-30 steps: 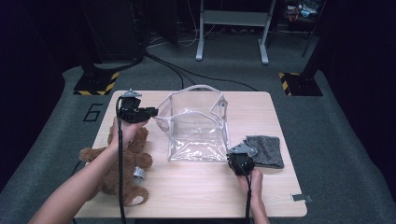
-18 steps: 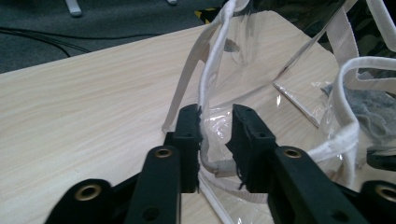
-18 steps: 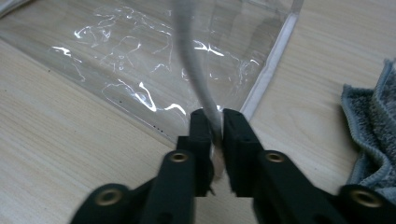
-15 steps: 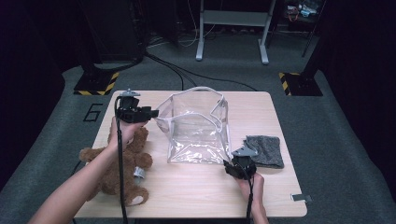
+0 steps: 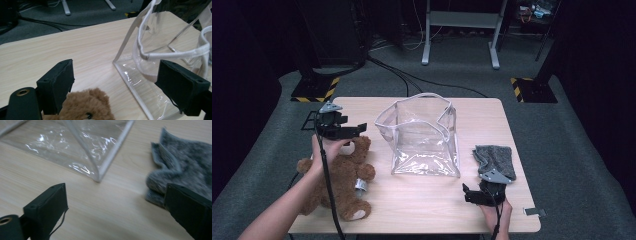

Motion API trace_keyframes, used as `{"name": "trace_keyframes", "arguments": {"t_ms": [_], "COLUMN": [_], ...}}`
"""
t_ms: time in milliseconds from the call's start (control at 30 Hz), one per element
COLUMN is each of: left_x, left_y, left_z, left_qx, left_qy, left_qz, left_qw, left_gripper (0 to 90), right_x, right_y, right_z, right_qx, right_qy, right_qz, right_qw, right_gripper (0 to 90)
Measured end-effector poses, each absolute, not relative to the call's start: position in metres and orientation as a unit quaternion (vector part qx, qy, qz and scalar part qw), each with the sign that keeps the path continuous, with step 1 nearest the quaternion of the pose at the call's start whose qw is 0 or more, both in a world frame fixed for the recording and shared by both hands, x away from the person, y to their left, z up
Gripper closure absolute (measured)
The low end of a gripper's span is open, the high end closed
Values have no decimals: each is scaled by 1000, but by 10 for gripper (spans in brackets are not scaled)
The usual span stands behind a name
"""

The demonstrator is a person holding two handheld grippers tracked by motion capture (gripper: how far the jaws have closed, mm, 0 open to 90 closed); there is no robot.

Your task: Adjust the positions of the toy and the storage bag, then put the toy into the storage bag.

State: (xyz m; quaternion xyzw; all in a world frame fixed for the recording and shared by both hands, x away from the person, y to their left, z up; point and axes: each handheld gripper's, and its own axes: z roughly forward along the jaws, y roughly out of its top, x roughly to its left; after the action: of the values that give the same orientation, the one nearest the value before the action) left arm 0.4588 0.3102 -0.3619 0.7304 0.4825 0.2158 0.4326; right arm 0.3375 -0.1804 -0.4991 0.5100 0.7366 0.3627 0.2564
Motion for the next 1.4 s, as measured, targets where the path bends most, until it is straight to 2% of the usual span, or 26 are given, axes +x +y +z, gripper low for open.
{"name": "trace_keyframes", "arguments": {"t_ms": [200, 467, 667, 867, 1100, 1400], "left_x": [442, 426, 415, 412, 421, 430], "left_y": [332, 344, 351, 355, 345, 337], "left_z": [-365, -378, -393, -409, -431, -454], "left_qx": [712, 705, 703, 700, 729, 757], "left_qy": [508, 528, 542, 570, 572, 564], "left_qz": [225, 228, 234, 218, 207, 185], "left_qw": [428, 416, 396, 369, 314, 275], "left_gripper": [75, 0, 0, 0, 0, 0], "right_x": [326, 325, 329, 332, 331, 331], "right_y": [-202, -212, -213, -210, -209, -209], "right_z": [-505, -517, -526, -530, -530, -531], "right_qx": [531, 551, 548, 555, 556, 550], "right_qy": [725, 721, 729, 733, 733, 736], "right_qz": [351, 337, 326, 309, 309, 309], "right_qw": [264, 253, 249, 243, 242, 244], "right_gripper": [0, 0, 0, 0, 0, 0]}}
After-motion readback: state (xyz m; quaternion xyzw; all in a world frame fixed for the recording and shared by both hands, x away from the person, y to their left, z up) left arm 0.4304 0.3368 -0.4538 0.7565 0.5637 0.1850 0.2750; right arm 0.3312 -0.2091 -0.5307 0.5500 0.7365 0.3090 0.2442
